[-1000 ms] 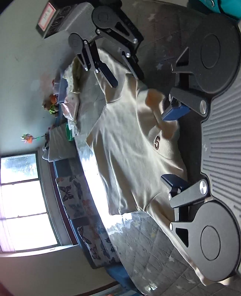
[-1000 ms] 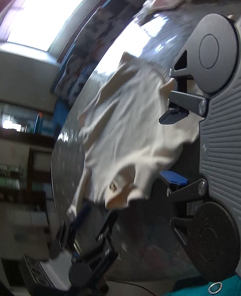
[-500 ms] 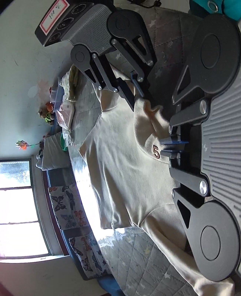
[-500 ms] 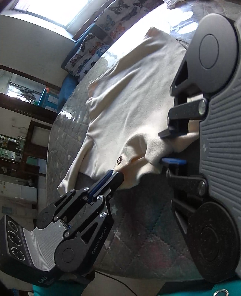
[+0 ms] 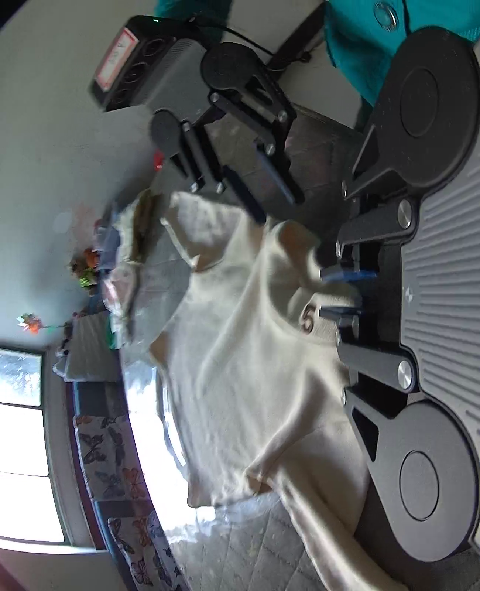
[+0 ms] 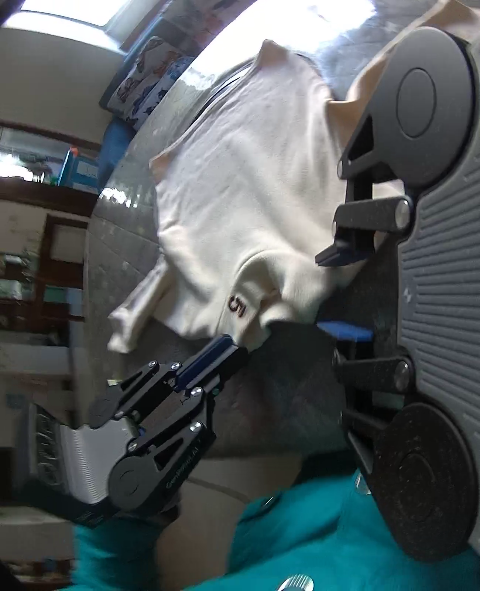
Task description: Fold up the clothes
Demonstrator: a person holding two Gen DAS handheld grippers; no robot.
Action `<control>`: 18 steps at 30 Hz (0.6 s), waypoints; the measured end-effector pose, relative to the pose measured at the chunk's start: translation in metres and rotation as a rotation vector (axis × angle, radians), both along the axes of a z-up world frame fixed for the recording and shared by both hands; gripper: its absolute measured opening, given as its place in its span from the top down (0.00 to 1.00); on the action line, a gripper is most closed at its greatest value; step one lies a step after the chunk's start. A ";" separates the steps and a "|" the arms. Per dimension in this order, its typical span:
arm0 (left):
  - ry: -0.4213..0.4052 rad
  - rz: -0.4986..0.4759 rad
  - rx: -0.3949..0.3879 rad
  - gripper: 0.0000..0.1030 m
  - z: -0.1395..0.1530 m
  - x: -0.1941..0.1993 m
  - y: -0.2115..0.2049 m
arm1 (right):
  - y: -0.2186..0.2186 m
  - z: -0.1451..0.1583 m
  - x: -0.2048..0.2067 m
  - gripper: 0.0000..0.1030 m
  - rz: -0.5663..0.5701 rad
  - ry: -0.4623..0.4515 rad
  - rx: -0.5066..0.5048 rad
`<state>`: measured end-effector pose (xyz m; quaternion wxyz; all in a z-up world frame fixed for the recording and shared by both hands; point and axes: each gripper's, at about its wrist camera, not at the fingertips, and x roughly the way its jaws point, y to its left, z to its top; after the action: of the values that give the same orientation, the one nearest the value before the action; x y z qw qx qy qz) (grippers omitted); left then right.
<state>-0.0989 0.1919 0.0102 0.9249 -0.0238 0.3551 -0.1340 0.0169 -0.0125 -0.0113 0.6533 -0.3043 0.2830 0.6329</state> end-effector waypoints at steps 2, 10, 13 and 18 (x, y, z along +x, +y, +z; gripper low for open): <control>-0.036 0.054 0.001 0.72 0.012 -0.002 0.017 | -0.012 0.010 0.007 0.59 -0.057 0.029 0.038; 0.037 0.398 0.031 0.72 -0.012 0.013 0.095 | -0.051 -0.005 0.103 0.50 -0.593 0.019 0.077; 0.067 0.465 0.033 0.72 -0.021 0.012 0.113 | -0.072 -0.023 0.135 0.50 -0.742 0.047 0.062; 0.030 0.544 0.022 0.64 -0.008 0.005 0.137 | -0.088 -0.031 0.154 0.47 -0.833 0.063 0.077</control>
<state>-0.0935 0.3293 0.0023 0.9218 -0.1102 0.3507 0.1235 0.1711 -0.1005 -0.0424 0.8553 -0.1197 0.3778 0.3336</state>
